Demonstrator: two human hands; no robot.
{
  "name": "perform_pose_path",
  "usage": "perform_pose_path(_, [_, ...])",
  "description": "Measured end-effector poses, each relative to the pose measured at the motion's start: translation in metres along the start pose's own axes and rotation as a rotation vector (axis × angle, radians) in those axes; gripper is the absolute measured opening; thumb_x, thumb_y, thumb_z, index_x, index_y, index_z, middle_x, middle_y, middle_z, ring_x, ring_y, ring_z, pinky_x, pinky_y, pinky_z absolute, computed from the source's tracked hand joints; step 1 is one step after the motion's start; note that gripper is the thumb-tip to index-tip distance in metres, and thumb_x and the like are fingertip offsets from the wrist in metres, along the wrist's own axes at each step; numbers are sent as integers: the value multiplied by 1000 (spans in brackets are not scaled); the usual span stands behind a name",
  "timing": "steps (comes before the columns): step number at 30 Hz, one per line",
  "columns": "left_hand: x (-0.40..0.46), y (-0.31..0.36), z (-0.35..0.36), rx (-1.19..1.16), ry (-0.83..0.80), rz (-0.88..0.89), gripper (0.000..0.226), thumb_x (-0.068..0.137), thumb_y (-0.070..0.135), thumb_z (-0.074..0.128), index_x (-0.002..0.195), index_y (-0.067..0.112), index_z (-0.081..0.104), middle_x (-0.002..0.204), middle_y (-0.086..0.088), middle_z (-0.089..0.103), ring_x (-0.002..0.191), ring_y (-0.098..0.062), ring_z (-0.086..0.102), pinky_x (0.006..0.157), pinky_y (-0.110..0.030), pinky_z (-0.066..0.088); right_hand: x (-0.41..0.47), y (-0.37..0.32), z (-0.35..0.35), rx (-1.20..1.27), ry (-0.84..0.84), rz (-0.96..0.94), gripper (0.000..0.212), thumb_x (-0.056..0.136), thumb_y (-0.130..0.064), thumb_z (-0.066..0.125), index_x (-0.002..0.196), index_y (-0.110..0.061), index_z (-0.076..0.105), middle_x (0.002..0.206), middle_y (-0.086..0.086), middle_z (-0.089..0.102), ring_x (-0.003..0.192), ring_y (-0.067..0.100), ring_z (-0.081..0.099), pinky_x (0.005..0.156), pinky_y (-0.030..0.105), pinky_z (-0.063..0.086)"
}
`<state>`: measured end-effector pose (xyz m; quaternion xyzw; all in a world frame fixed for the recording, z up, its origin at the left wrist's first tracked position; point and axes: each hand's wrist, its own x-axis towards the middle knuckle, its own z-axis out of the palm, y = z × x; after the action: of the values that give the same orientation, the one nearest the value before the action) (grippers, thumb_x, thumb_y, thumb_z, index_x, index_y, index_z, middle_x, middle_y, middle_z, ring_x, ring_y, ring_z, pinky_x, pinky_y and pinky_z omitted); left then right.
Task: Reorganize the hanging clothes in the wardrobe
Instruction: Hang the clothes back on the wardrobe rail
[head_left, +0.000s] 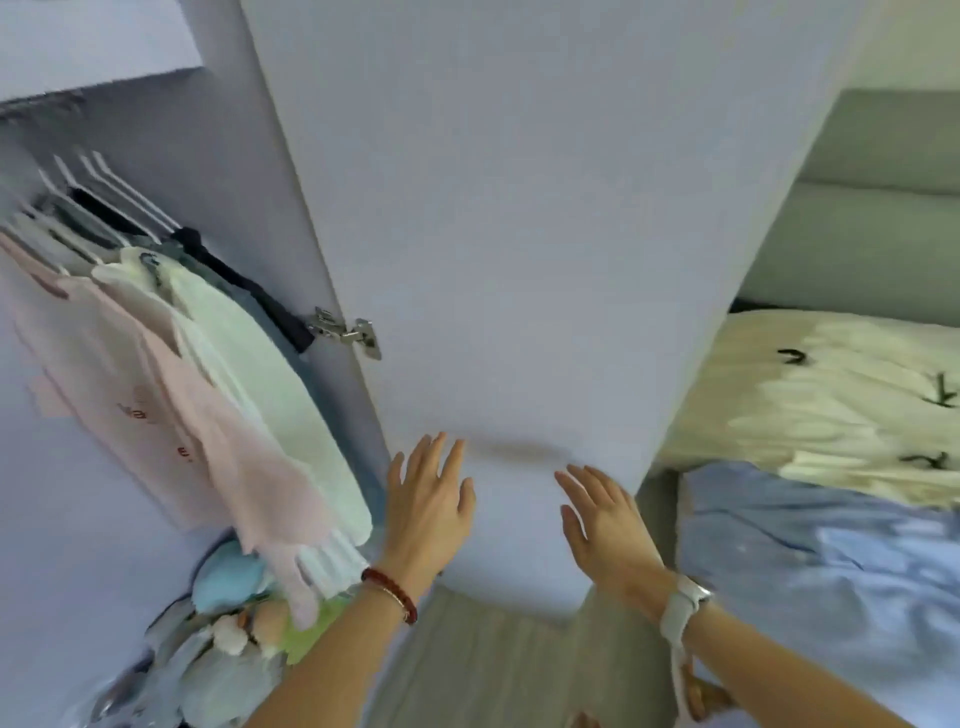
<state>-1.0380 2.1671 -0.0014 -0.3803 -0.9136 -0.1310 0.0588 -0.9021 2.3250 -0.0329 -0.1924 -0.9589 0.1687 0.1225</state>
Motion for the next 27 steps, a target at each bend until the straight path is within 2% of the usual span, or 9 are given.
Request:
perform_pose_path(2, [2, 43, 26, -49, -85, 141, 46, 95, 29, 39, 139, 13, 39, 147, -6, 35, 138, -19, 26, 112, -38, 15, -39, 42, -11, -44, 22, 165, 42, 95, -22, 40, 136, -15, 40, 144, 4, 39, 135, 22, 29, 109, 33, 20])
perform_pose_path(6, [4, 133, 69, -101, -219, 409, 44, 95, 30, 39, 136, 14, 42, 144, -6, 39, 134, -17, 32, 111, -35, 21, -112, 114, -33, -76, 55, 478, 39, 95, -21, 39, 133, -15, 43, 140, 4, 41, 130, 23, 34, 104, 33, 25])
perform_pose_path(11, [0, 253, 118, -227, -336, 639, 40, 90, 23, 54, 126, 7, 54, 134, -14, 51, 117, -31, 52, 97, -39, 39, -197, 199, -54, -41, 104, 870, 39, 95, -21, 40, 133, -16, 43, 140, 3, 41, 129, 24, 35, 103, 36, 29])
perform_pose_path(15, [-2, 347, 167, -206, -506, 773, 44, 96, 31, 41, 137, 14, 41, 144, -6, 38, 129, -23, 39, 103, -35, 34, -258, 273, -68, 39, 162, 1125, 40, 95, -17, 39, 134, -11, 42, 139, 6, 42, 129, 27, 35, 103, 38, 32])
perform_pose_path(18, [-5, 412, 208, -212, -646, 781, 45, 97, 32, 37, 140, 17, 35, 147, -3, 33, 133, -19, 33, 104, -33, 33, -297, 331, -77, 122, 201, 1298, 37, 94, -11, 38, 130, -5, 45, 134, 13, 46, 124, 32, 40, 100, 38, 34])
perform_pose_path(21, [-10, 464, 246, -224, -727, 733, 44, 97, 29, 39, 138, 14, 37, 144, -3, 36, 131, -20, 35, 102, -33, 33, -329, 391, -83, 191, 245, 1423, 32, 93, -6, 36, 121, 1, 49, 124, 22, 50, 114, 37, 46, 89, 39, 38])
perform_pose_path(24, [-18, 495, 281, -216, -790, 714, 44, 96, 26, 41, 137, 13, 38, 142, -4, 39, 129, -21, 37, 100, -33, 34, -348, 449, -86, 230, 254, 1502, 37, 93, -6, 35, 128, 2, 43, 131, 25, 45, 121, 39, 40, 96, 42, 34])
perform_pose_path(27, [-26, 512, 313, -171, -866, 692, 45, 96, 26, 42, 138, 12, 36, 143, -5, 36, 130, -22, 35, 101, -34, 33, -359, 503, -80, 230, 216, 1539, 37, 92, -6, 34, 127, 2, 45, 132, 24, 44, 121, 38, 40, 97, 41, 34])
